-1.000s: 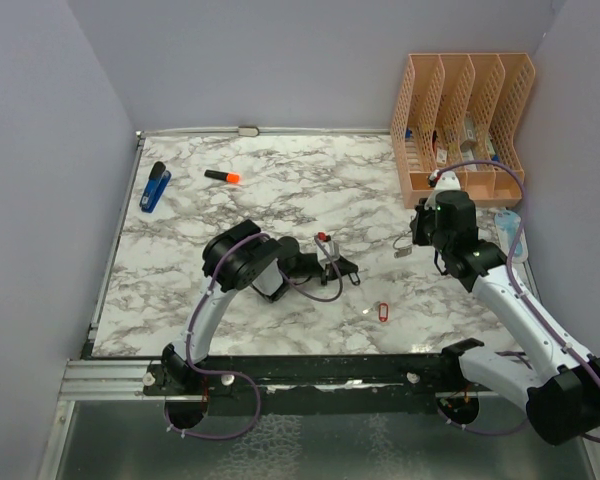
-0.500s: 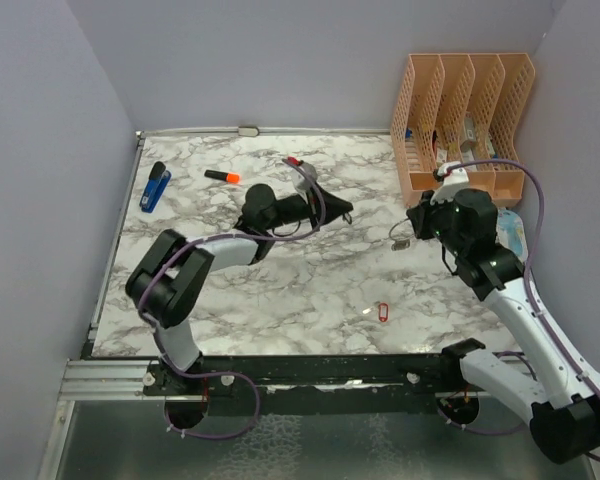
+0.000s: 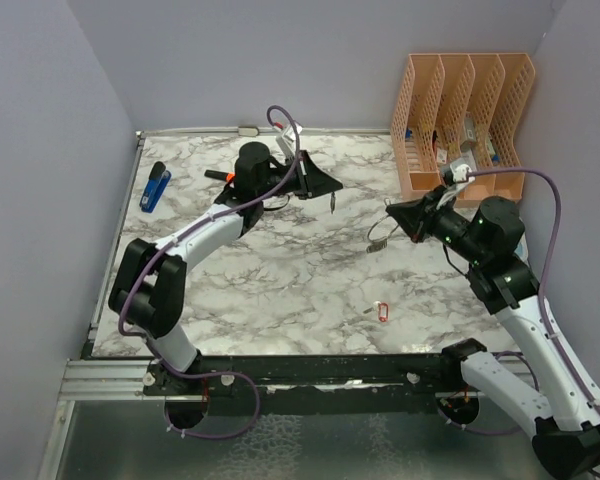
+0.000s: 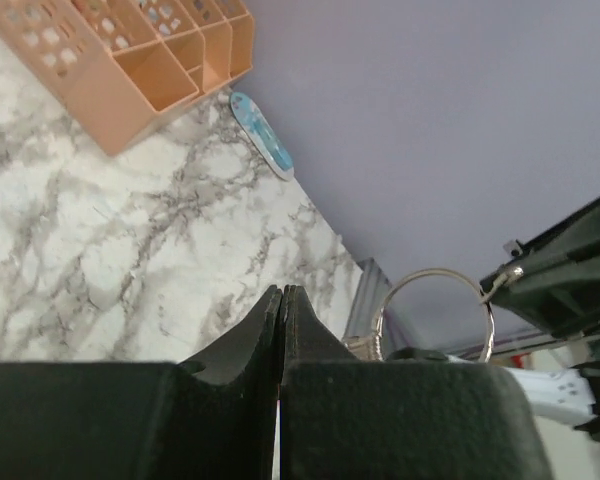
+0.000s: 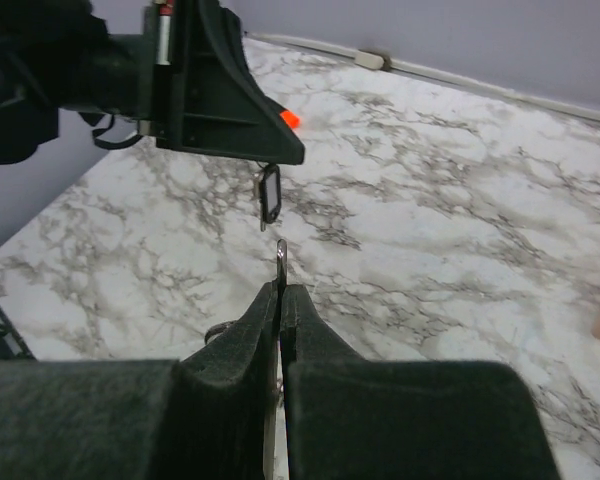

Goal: Put the keys on the keyring

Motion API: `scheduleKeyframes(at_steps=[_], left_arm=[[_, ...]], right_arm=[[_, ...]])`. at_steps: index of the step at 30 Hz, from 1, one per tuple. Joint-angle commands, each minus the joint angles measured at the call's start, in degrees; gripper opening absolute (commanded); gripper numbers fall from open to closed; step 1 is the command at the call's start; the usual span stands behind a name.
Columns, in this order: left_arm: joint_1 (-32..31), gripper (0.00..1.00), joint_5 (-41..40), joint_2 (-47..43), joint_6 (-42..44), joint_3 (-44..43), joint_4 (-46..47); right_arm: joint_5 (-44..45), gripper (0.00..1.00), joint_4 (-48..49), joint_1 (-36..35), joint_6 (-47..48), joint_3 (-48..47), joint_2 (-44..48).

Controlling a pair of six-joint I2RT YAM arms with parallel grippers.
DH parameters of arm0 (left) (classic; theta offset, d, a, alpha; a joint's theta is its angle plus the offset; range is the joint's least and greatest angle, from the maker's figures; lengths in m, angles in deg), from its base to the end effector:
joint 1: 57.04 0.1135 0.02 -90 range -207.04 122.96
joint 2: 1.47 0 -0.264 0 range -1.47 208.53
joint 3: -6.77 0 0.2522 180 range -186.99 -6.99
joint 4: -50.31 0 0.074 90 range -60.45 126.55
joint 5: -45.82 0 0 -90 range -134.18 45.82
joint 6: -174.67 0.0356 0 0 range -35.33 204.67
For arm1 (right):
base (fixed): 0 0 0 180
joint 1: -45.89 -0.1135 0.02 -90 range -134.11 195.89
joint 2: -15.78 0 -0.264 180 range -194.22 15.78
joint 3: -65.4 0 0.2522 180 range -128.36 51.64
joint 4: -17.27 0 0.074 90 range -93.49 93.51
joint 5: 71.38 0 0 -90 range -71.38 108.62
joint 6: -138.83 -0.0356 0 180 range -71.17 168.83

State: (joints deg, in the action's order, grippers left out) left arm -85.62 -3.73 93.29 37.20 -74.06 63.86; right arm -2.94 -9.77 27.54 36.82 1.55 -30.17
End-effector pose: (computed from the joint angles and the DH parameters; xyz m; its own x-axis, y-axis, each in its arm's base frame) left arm 0.3295 -0.2058 0.3152 -0.6920 -0.2616 -0.6728 0.6269 0.2443 -0.7398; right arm 0.1688 0.0698 0.3637 -0.2801 0.1110 -0.9535 -0.5918 0.7621 0.2625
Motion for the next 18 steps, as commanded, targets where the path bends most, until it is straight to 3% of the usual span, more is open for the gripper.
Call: scheduleKeyframes(at_steps=[1,4,9,18], left_arm=[[2.33,0.00,-0.70,3.48,-18.30,-2.56,-6.70],[3.87,0.00,-1.72,6.87,-26.17,-2.86,-7.41],[5.43,0.00,-6.77,9.22,-30.07,-3.05,-11.54],[6.00,0.00,-6.47,9.97,-34.15,-2.05,-12.37]], right_arm=[[-5.71,0.01,6.90,-2.20,-4.18,0.74,0.03],[-2.11,0.01,7.54,-7.66,-3.56,0.86,-3.08],[9.63,0.01,10.70,-17.62,-1.20,0.63,-11.07],[10.03,0.01,24.92,-19.42,-3.01,2.37,-23.15]])
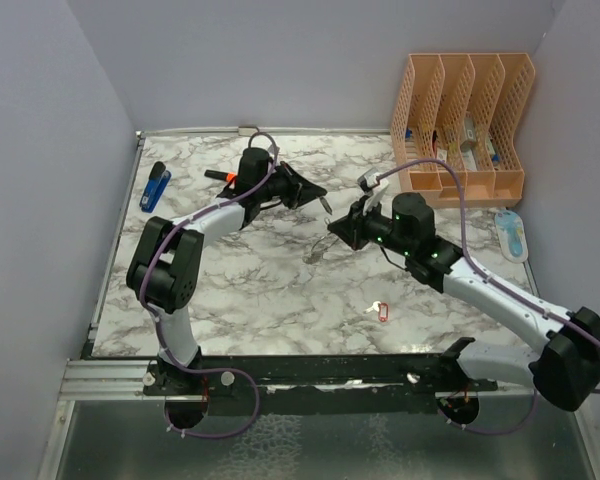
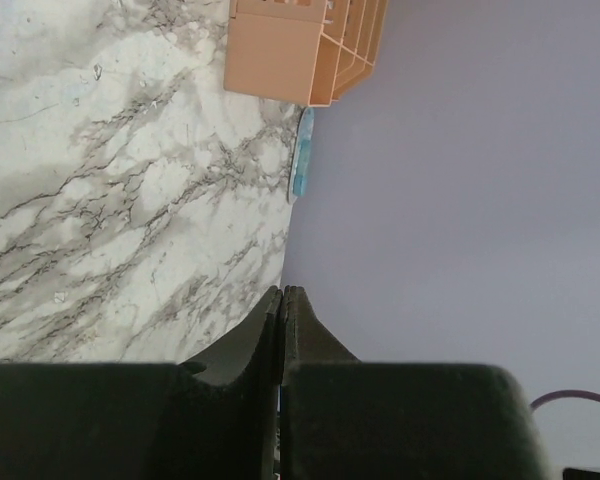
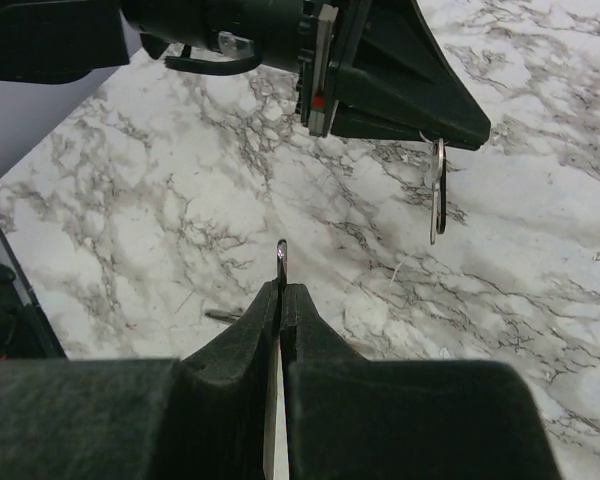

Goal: Put the keys on the keyring

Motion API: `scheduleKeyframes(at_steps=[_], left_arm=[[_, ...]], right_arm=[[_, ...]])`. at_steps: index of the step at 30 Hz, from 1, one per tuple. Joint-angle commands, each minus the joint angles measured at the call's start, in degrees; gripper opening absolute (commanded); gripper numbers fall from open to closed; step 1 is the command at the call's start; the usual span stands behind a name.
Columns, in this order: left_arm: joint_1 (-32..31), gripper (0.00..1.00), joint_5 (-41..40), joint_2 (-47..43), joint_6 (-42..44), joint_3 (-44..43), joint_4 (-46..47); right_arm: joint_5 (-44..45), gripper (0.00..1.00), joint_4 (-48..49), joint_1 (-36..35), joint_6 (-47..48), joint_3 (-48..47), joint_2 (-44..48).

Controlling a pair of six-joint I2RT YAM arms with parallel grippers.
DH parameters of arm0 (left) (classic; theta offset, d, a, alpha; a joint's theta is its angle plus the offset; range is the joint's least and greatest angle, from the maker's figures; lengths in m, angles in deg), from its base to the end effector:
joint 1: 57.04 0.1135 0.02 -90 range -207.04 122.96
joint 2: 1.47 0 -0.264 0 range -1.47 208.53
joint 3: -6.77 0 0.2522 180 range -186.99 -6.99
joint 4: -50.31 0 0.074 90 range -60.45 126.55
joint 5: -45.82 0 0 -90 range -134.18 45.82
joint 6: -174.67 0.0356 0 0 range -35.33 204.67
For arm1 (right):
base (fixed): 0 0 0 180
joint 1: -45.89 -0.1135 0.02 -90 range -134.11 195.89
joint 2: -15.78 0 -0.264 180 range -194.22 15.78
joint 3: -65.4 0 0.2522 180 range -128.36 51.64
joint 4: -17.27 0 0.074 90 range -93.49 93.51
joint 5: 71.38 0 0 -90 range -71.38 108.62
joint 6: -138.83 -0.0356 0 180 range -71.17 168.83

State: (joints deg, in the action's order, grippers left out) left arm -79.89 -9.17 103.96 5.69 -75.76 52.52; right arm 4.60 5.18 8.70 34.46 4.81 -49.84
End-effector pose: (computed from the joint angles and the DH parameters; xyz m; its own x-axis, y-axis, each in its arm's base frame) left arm 0.3783 -0.1816 0.2334 -0.8599 -0.5101 0.0201 -0.1642 0.2391 -0.9570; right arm 0.2067 0.1676 0.2999 -0.4185 -0.0153 -0.9081 -0.6886 0.6573 0.3063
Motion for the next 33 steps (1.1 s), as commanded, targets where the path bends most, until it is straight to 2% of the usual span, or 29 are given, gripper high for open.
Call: scheduleKeyframes(at_steps=[1,8,18,25,33], left_arm=[[0.41,0.00,-0.99,-0.87,-2.92,-0.41,-1.65],[0.62,0.00,0.32,-1.65,-5.34,-0.68,-4.02],[0.66,0.00,1.02,-3.60,-8.97,-0.96,-4.36],[0.79,0.00,0.96,-5.56,-8.90,-2.34,-6.60],[1.14,0.00,1.12,-6.99,-10.79,-1.02,-4.92]], right_arm=[[2.43,0.01,11.26,-0.74,-0.82,-1.11,-4.49],[3.53,0.01,17.01,-1.53,-2.09,-2.71,-10.56],[12.45,0.01,29.97,-1.72,-3.36,0.92,-13.76],[13.30,0.01,36.51,-2.44,-3.54,-0.38,-20.26],[17.97,0.01,39.40,-3.41,-2.17,2.82,-18.04]])
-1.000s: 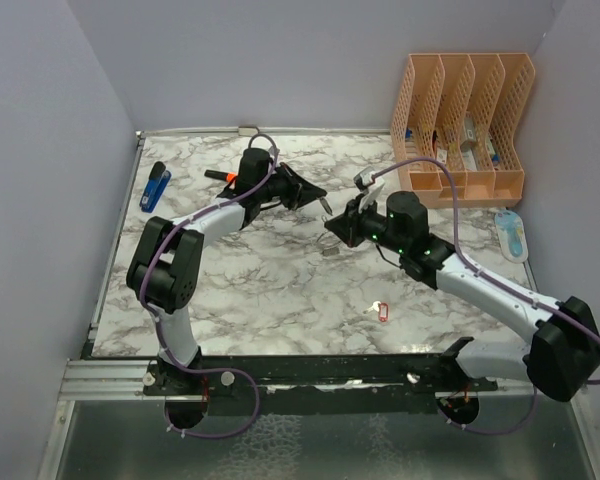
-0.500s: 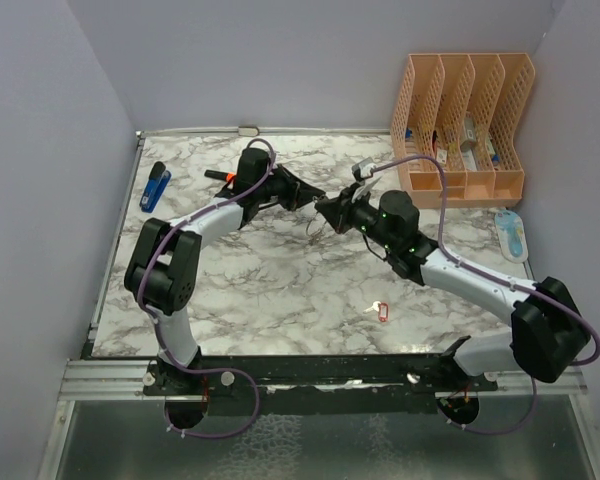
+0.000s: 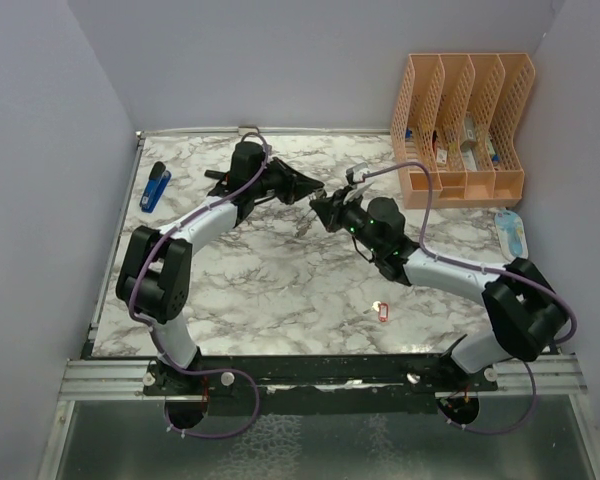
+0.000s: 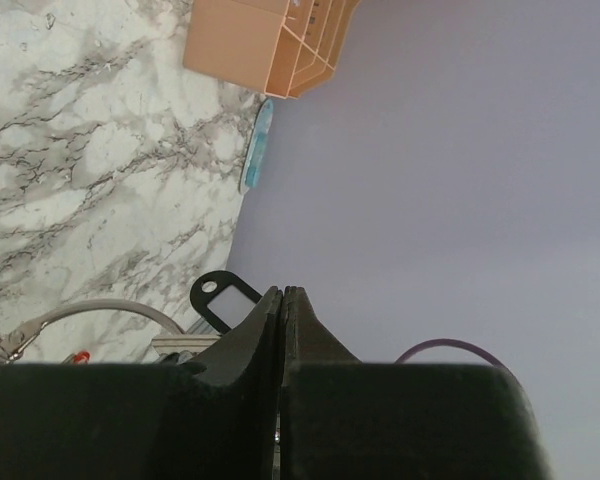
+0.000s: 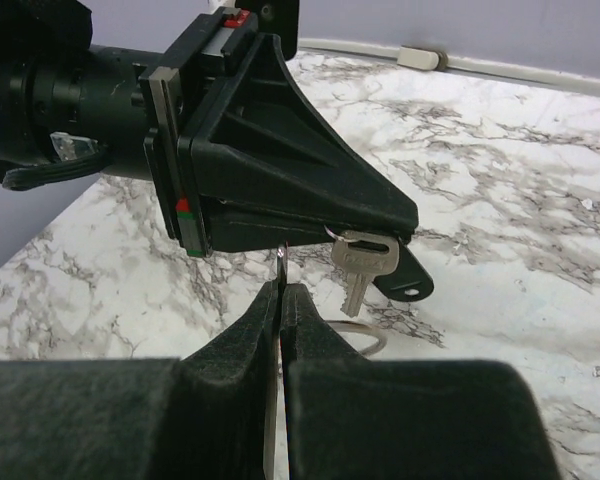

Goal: Put the keys on the keyring

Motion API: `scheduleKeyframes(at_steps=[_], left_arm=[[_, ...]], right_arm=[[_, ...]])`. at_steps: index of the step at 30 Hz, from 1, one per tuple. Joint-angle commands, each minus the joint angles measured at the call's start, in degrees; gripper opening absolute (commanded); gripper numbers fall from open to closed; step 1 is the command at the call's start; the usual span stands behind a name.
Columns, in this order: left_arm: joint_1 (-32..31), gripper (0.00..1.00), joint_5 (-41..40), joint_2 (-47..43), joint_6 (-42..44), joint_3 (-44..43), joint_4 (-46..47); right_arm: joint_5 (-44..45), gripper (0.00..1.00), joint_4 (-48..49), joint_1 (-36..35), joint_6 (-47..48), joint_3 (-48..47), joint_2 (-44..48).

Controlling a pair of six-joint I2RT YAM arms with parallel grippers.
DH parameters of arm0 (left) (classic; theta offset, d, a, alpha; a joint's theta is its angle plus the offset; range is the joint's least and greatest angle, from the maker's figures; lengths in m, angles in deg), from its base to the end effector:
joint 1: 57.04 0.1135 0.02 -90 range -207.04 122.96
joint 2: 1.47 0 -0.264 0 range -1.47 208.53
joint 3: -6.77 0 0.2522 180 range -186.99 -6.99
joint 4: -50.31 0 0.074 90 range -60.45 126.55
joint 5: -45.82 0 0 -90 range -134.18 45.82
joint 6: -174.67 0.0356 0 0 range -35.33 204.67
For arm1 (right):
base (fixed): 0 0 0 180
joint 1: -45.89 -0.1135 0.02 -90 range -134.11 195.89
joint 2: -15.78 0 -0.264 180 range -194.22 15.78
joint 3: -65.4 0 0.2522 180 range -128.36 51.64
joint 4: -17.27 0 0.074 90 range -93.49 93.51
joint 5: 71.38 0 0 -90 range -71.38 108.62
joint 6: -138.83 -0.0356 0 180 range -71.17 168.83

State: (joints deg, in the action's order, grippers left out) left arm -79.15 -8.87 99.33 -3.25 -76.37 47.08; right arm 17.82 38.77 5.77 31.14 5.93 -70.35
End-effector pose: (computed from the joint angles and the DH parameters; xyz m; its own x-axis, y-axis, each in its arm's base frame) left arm 0.3685 -0.1719 0.2596 -0.8189 -0.5475 0.1721 -0.3008 0.1542 -0.9411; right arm 0.2572 0.2174 0.2539 -0.2645 0.1744 -0.9485 -0.6031 0.7375 0.3038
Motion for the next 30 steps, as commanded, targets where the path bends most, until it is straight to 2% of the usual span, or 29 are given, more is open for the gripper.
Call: scheduleKeyframes(at_steps=[1,11,30], left_arm=[[0.32,0.00,0.96,-2.28,-1.96,-0.43,0.48],[0.44,0.00,1.77,-1.92,-4.45,2.18,4.43],[0.39,0.00,2.90,-2.97,-6.56,2.65,6.33]], right_arm=[[5.17,0.01,6.07,-0.49,1.52,1.90,2.82],[8.18,0.01,6.95,-0.66,5.14,2.79,5.65],[8.25,0.01,11.26,-0.75,5.94,2.59,2.06]])
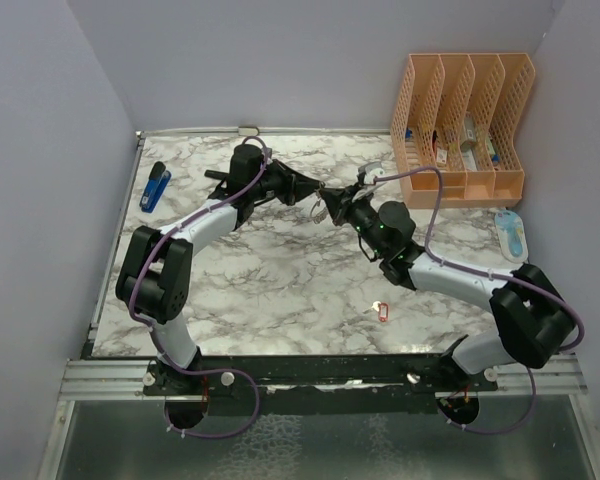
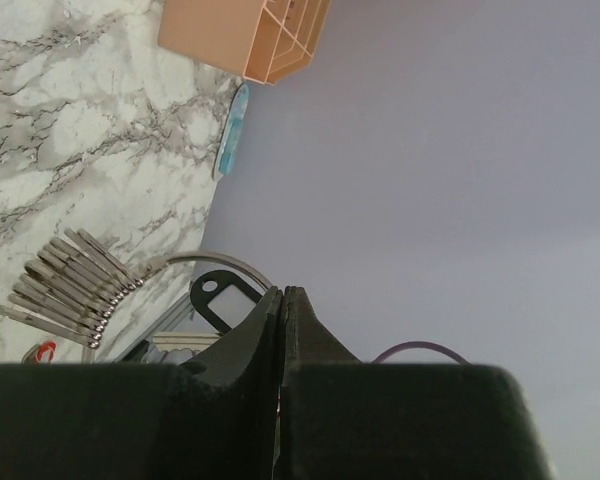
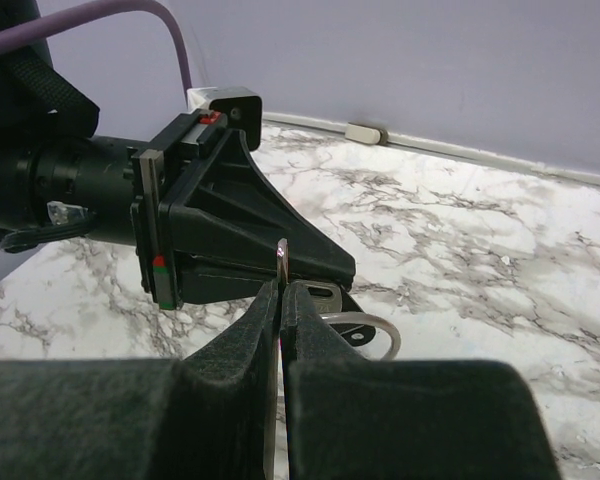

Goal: Put the keys on the keyring

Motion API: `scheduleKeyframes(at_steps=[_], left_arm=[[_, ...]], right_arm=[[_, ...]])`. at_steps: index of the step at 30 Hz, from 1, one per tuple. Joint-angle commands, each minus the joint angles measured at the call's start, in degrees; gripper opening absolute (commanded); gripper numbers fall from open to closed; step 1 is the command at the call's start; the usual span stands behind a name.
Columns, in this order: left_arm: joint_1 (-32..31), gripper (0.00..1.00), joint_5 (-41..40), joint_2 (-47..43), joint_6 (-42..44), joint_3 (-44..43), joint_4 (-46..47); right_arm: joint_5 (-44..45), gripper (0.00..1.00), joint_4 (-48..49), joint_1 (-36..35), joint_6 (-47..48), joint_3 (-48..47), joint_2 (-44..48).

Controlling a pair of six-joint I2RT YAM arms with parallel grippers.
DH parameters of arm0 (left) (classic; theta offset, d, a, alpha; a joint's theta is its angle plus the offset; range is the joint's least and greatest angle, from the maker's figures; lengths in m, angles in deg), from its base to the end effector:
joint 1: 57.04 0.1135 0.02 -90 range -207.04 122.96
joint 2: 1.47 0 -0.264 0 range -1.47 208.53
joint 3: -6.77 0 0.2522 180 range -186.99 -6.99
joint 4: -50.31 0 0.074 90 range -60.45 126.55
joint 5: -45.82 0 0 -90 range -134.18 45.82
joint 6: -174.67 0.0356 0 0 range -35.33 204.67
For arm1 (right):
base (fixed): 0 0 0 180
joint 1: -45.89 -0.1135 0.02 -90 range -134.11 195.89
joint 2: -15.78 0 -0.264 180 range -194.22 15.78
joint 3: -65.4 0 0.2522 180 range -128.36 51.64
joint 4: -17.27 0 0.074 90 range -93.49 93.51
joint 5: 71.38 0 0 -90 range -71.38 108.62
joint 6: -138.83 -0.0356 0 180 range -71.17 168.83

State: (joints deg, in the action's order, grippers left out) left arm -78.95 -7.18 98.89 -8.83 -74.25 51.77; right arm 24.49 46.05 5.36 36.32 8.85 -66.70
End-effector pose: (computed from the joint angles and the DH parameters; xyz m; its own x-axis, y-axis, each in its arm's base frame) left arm 0.3658 -0.1702 0.2582 -0.8105 -0.5332 0.2425 -0.3350 0.0822 -0.9386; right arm 0.2468 0.2062 0.2704 -0.0863 0.2097 -0.9739 -0.5635 0.7959 0.2213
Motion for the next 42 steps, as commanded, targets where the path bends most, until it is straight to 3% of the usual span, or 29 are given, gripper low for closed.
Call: scheduleKeyframes(at_steps=[1,29,42], left_arm=[[0.16,0.00,1.21,-2.53,-1.18,0.50,1.57],[0.08,0.00,2.17,-2.82,-4.52,0.63,4.24],[0.11,0.00,2.34,-2.80,-6.98,1.28,7.74]], right_arm=[[1.59,0.01,4.32,-0.38,0.70,-0.24,-1.89],[3.85,0.01,12.61,-0.86,0.80,2.24,-6.83],[2.49,0.01,11.15,-1.46,0.94,-0.04,-9.64]])
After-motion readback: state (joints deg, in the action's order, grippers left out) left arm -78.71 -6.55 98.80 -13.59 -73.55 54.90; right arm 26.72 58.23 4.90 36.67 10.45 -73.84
